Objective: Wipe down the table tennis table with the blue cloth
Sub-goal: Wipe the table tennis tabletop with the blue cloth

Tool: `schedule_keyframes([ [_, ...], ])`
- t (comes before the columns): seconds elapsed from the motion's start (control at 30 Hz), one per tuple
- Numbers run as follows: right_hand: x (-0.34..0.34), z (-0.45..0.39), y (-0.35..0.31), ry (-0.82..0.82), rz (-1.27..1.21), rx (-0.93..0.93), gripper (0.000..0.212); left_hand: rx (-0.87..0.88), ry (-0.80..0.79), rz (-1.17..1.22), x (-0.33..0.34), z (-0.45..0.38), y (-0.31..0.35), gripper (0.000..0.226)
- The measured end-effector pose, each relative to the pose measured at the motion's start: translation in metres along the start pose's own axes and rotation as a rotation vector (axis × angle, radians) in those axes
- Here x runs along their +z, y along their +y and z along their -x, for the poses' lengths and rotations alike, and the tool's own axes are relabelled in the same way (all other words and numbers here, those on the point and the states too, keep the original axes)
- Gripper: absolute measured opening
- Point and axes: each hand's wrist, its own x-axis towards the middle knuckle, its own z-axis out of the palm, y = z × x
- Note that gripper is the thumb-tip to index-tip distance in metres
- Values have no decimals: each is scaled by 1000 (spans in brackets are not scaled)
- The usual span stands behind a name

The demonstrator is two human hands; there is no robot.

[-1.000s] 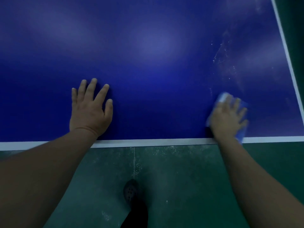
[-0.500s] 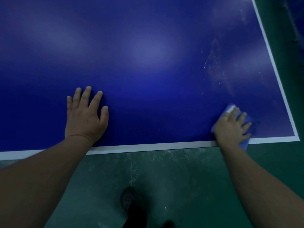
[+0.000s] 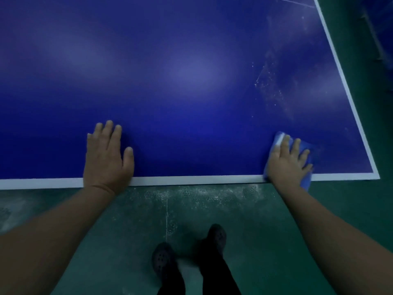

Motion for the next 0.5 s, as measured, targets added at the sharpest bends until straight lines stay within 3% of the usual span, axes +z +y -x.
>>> schedule_keyframes([
  [0.1, 20, 18, -79, 22, 58, -329, 55, -12, 17, -91, 11, 30, 13, 70],
  [0.17, 37, 57, -120, 22, 141, -709, 54, -36, 14, -180, 17, 36, 14, 72],
  [0.23, 45, 93, -117, -81, 204, -1115, 52, -42, 17, -230, 19, 35, 13, 72],
  [0.3, 31, 80, -82, -135, 289, -1271, 51, -24, 18, -244, 19, 33, 12, 71],
  [0.37, 10, 38, -39, -102, 416, -1144, 59, 4, 18, -245, 20, 32, 11, 69],
  [0.5, -17, -23, -7, -89, 261, -486, 55, 34, 14, -268, 20, 32, 10, 66],
])
